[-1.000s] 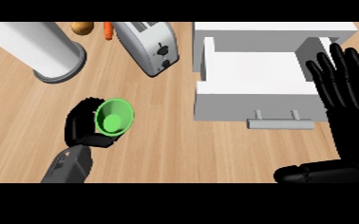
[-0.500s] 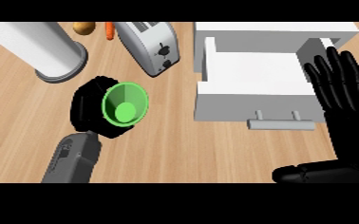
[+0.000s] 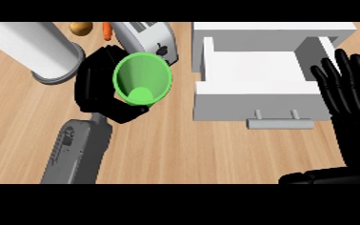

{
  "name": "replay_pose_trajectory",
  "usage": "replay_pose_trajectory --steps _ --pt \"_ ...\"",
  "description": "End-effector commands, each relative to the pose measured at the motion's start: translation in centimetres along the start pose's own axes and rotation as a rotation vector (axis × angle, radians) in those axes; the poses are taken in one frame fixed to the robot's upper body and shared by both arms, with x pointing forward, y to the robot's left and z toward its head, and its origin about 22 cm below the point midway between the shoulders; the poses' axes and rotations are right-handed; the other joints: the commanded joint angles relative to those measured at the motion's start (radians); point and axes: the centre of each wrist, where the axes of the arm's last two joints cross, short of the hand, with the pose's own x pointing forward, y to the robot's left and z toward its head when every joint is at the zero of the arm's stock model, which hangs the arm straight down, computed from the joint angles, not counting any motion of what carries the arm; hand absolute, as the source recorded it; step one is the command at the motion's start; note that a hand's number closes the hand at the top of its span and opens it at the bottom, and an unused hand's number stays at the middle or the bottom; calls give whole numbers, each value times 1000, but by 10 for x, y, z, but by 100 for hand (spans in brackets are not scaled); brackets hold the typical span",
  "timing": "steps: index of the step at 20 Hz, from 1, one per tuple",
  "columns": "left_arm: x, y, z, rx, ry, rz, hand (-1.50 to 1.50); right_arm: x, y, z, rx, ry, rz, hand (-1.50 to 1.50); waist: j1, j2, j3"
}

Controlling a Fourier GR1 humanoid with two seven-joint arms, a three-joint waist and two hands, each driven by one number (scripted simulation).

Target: Pick up the cup, place it into the drawer and close the drawer

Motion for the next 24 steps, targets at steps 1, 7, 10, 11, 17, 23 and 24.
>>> replay_pose_trajectory --steps 1,7,10,11,17,23,24 --pt "9 -20 -28 -26 13 16 150 -10 19 1 9 -5 11 -150 -3 3 0" --pt "37 -43 -63 -36 0 -47 150 -2 2 -19 -20 -8 -8 -150 -1 3 -1" --pt "35 -89 -88 -43 -4 -88 150 0 -2 -6 8 9 17 -150 -11 3 0" --pt "29 -81 -85 -47 -11 -90 150 -2 -1 -9 -14 -3 -2 -150 -7 3 0" --pt "36 -110 -118 -68 60 -116 150 -11 -10 -7 -16 -2 22 -150 -12 4 0" --pt "12 -132 -131 -65 90 -188 150 -12 -5 -8 -3 -9 15 -150 -25 7 0" --pt "14 -126 -142 -77 90 -167 150 -11 -11 -6 6 -5 5 -150 -22 7 0"
